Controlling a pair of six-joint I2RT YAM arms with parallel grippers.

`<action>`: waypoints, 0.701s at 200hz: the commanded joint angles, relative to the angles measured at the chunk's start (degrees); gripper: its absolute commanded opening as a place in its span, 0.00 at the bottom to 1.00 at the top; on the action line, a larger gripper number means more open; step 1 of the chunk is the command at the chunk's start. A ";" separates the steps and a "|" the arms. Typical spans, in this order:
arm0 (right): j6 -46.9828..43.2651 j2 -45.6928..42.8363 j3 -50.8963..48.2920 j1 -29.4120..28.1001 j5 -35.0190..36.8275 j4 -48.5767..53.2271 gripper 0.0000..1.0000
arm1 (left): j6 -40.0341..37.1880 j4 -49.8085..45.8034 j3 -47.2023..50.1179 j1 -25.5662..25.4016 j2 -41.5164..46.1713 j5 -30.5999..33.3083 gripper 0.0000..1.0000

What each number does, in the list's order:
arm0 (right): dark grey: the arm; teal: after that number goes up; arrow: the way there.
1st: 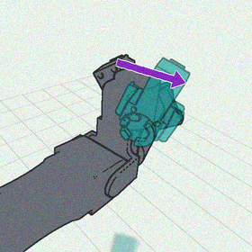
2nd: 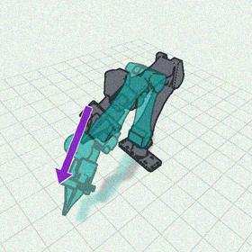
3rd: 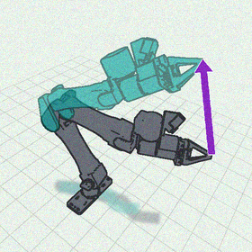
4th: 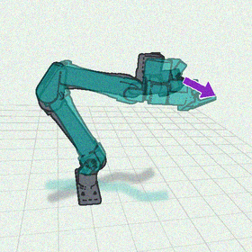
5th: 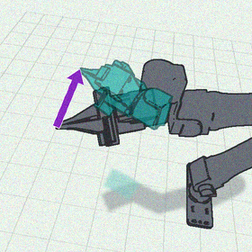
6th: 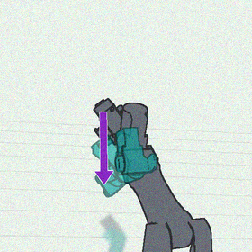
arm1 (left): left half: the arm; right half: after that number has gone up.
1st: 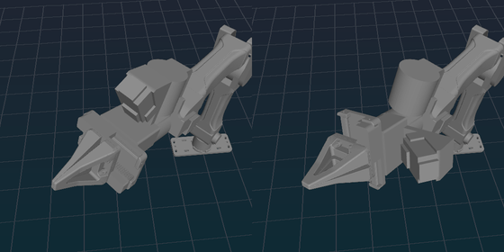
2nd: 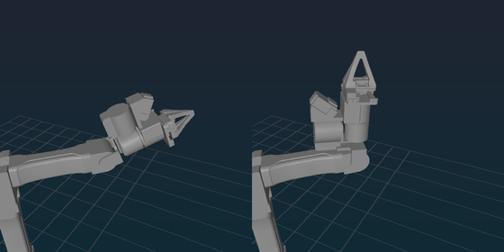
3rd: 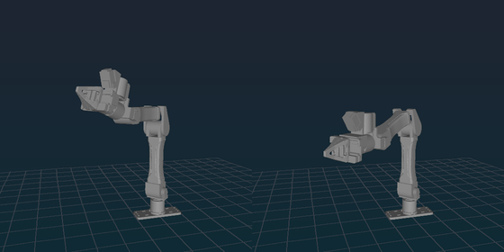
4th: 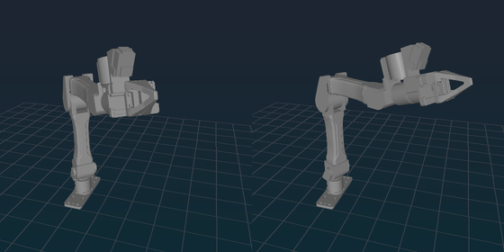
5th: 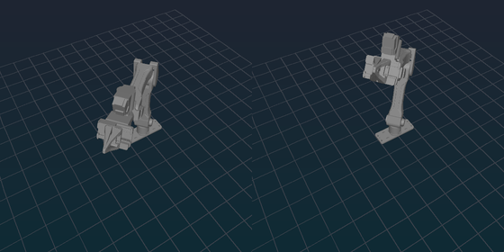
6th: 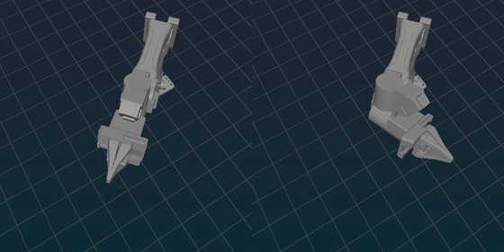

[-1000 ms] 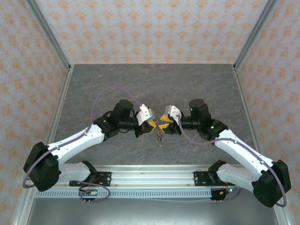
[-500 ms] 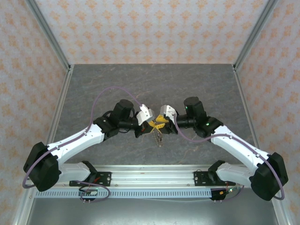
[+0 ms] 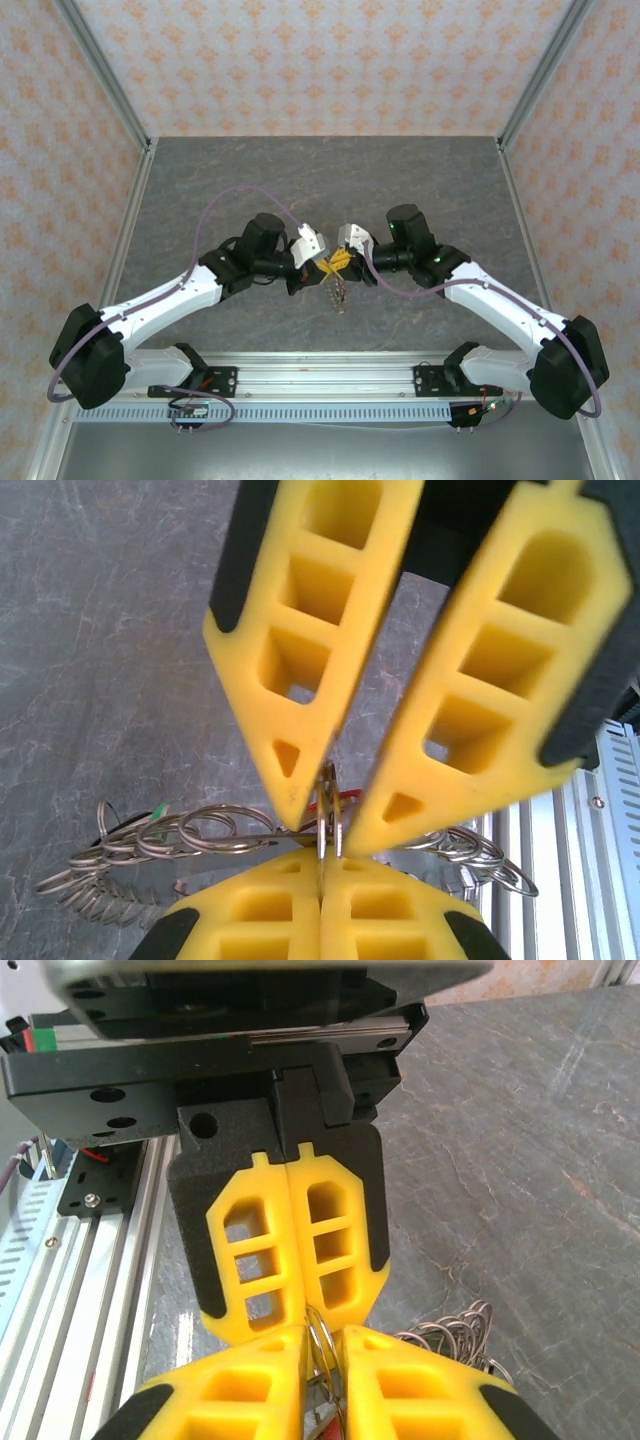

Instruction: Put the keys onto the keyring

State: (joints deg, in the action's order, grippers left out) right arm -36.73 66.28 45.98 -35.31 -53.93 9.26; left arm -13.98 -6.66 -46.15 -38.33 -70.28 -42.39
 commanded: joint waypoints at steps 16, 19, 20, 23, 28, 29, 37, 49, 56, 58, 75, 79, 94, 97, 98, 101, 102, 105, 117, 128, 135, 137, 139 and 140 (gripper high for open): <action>0.07 -0.21 1.94 -0.31 -0.18 0.48 0.10 | -0.20 3.33 1.14 -0.08 3.94 1.97 0.00; 0.28 -0.23 1.93 -0.38 0.00 0.33 0.09 | -0.25 3.32 1.23 -0.08 4.12 2.17 0.00; 0.31 -0.30 1.93 -0.42 0.12 0.24 0.09 | -0.26 3.32 1.32 -0.08 4.20 2.24 0.01; 0.48 -0.34 1.94 -0.36 0.26 0.09 0.08 | -0.26 3.33 1.40 -0.08 4.33 2.48 0.01; 0.72 -0.52 1.92 -0.37 0.52 -0.09 0.07 | -0.35 3.28 1.50 -0.08 4.58 2.78 0.01; 0.71 -0.62 1.92 -0.37 0.55 -0.10 0.07 | -0.44 3.21 1.54 -0.08 4.61 2.81 0.01; 0.95 -0.89 2.06 -0.38 0.91 -0.28 0.06 | -0.70 2.96 1.59 -0.08 4.84 2.94 0.01; 1.04 -1.50 2.50 -0.70 2.01 0.34 0.05 | -0.85 2.59 1.50 -0.08 5.06 3.00 0.01; 1.05 -1.89 2.93 -1.05 3.14 1.34 0.05 | -0.81 2.44 1.46 -0.08 5.22 2.85 0.01; 1.05 -1.93 3.08 -1.18 3.59 1.65 0.05 | -0.79 2.39 1.43 -0.08 5.24 2.80 0.01; -0.28 -1.65 4.95 -2.42 7.50 6.01 0.03 | -0.87 2.11 1.42 -0.08 5.38 1.57 0.00; -0.90 -1.51 5.44 -2.80 8.46 7.46 0.02 | -0.88 2.00 1.33 -0.08 5.42 1.09 0.00; -1.50 -1.11 5.88 -3.10 8.94 9.15 0.02 | -0.78 1.95 1.37 -0.08 5.42 0.12 0.00; -1.45 -1.11 5.84 -3.16 8.89 9.07 0.02 | -0.71 1.94 1.45 -0.08 5.42 0.18 0.00; -1.43 -1.13 5.77 -3.13 8.82 9.00 0.02 | -0.70 1.92 1.48 -0.08 5.37 0.19 0.00; -1.42 -1.15 5.70 -3.11 8.73 8.95 0.02 | -0.68 1.92 1.50 -0.08 5.34 0.20 0.00; -1.37 -1.20 5.59 -3.14 8.64 8.70 0.02 | -0.69 1.96 1.50 -0.08 5.33 0.20 0.00; -1.21 -1.28 5.47 -3.10 8.47 8.37 0.02 | -0.70 1.98 1.58 -0.08 5.33 0.27 0.00; -0.60 -1.58 4.86 -3.12 7.67 6.91 0.02 | -1.04 1.69 1.55 -0.08 5.09 -0.03 0.00; -0.45 -1.77 4.49 -3.10 7.19 6.12 0.01 | -1.04 1.73 1.34 -0.08 4.88 -0.13 0.00; -0.45 -1.88 4.34 -3.14 6.96 5.89 0.01 | -1.05 1.78 1.26 -0.08 4.65 -0.15 0.00; -0.45 -1.86 4.31 -3.11 6.92 5.82 0.01 | -1.05 1.79 1.18 -0.08 4.59 -0.15 0.00; -0.45 -1.86 4.30 -3.13 6.91 5.82 0.01 | -1.10 1.79 1.20 -0.08 4.60 -0.17 0.00; -0.45 -1.86 4.30 -3.12 6.91 5.80 0.01 | -1.12 1.81 1.22 -0.08 4.57 -0.11 0.00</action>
State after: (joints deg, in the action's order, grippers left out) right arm -37.19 65.71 50.19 -38.35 -47.75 15.05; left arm -13.98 -6.61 -44.58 -38.37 -66.46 -41.47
